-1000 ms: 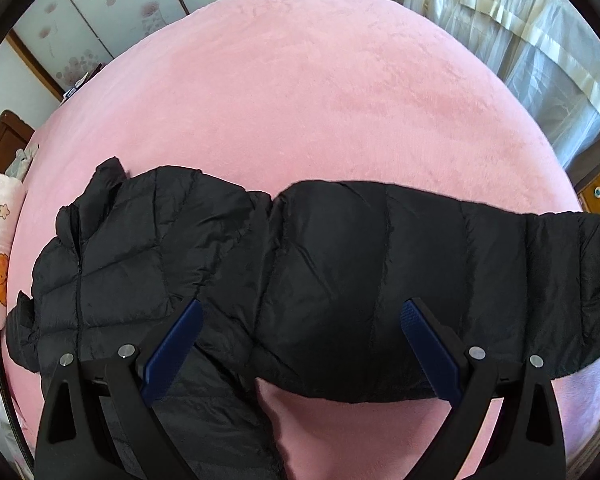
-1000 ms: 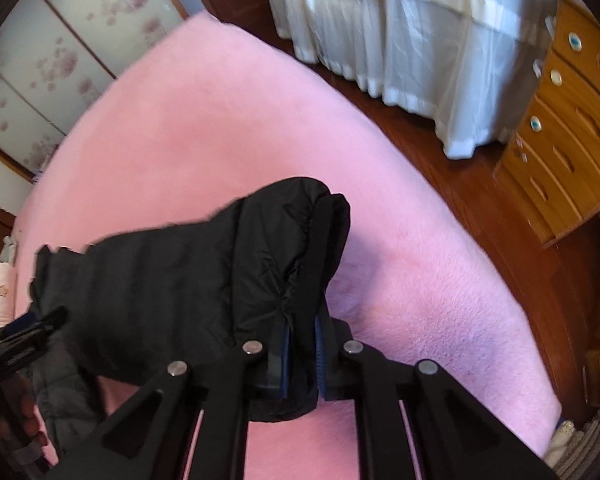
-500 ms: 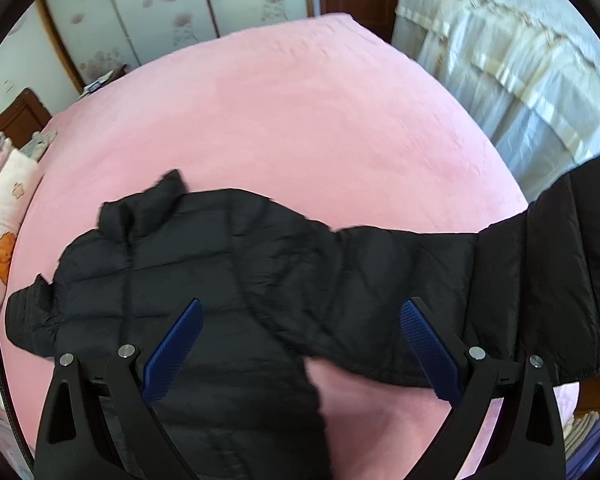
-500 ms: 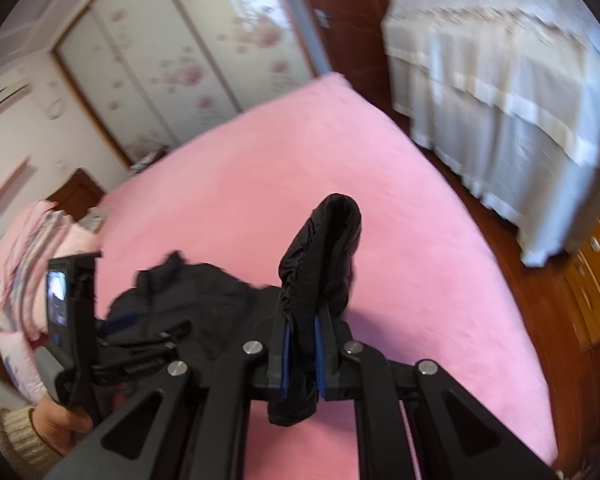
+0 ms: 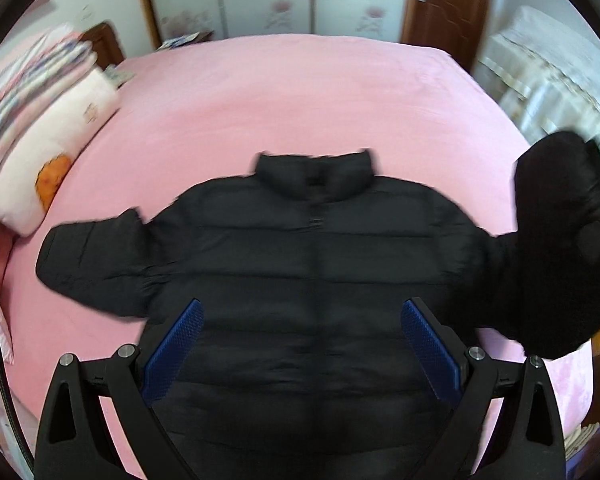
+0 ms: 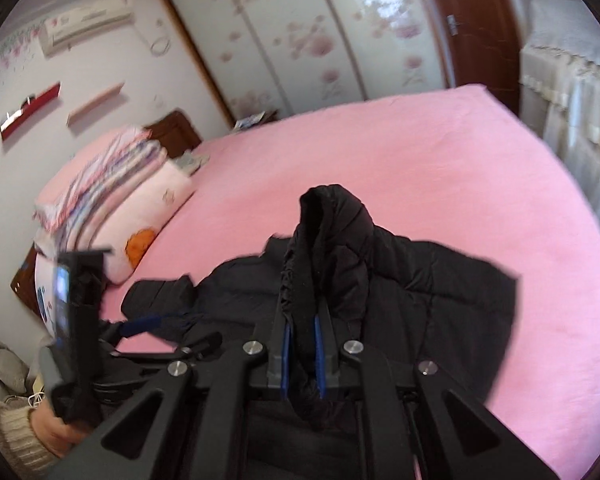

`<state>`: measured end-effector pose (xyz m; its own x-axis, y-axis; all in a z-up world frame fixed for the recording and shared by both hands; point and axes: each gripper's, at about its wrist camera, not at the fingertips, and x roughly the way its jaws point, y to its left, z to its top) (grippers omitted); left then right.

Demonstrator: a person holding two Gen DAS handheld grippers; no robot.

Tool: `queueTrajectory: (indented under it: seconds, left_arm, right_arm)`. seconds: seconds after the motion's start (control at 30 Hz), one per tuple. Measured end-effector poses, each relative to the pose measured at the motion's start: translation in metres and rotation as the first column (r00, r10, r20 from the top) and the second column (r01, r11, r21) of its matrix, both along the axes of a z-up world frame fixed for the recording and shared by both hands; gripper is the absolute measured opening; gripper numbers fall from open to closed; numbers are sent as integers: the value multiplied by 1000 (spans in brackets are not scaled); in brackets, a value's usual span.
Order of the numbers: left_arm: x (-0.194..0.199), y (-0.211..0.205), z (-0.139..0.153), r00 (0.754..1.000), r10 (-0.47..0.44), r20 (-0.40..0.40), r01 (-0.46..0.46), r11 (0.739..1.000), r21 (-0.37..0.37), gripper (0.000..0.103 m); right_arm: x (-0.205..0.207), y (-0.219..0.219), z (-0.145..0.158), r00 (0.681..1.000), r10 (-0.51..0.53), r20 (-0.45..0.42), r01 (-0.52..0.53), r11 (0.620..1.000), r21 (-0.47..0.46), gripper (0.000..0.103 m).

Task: Fold large clothes
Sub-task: 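Fold the held sleeve across the jacket body with the right gripper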

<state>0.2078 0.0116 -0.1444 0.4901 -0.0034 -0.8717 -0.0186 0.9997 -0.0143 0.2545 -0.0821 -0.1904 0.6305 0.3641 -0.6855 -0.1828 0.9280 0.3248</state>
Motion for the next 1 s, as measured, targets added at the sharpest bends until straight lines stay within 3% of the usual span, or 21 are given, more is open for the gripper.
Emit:
queueTrajectory:
  seconds: [0.2, 0.33, 0.47, 0.5, 0.63, 0.8, 1.0]
  left_arm:
    - [12, 90, -39, 998, 5, -55, -7, 999, -44, 99]
    - [21, 121, -65, 997, -31, -72, 29, 999, -22, 99]
    - [29, 130, -82, 995, -52, -88, 49, 998, -30, 99]
    - [32, 133, -87, 994, -54, -92, 51, 998, -42, 99]
    - [41, 136, -97, 992, -56, -112, 44, 993, -106, 99]
    - [52, 124, -113, 984, -93, -153, 65, 982, -179, 99]
    - [66, 102, -126, 972, -135, -195, 77, 958, -277, 99]
  right_arm:
    - [29, 113, -79, 994, 50, -97, -52, 998, -19, 9]
    - [43, 159, -126, 989, 44, -140, -54, 996, -68, 11]
    - [50, 174, -159, 974, 49, -220, -72, 992, -99, 16]
    - [49, 176, -163, 969, 62, -241, -83, 994, -78, 17]
    - [38, 168, -157, 969, 69, -239, -91, 992, -85, 55]
    - [16, 139, -140, 972, 26, -233, -61, 987, -147, 57]
    - [-2, 87, -130, 964, -107, -243, 69, 985, -158, 57]
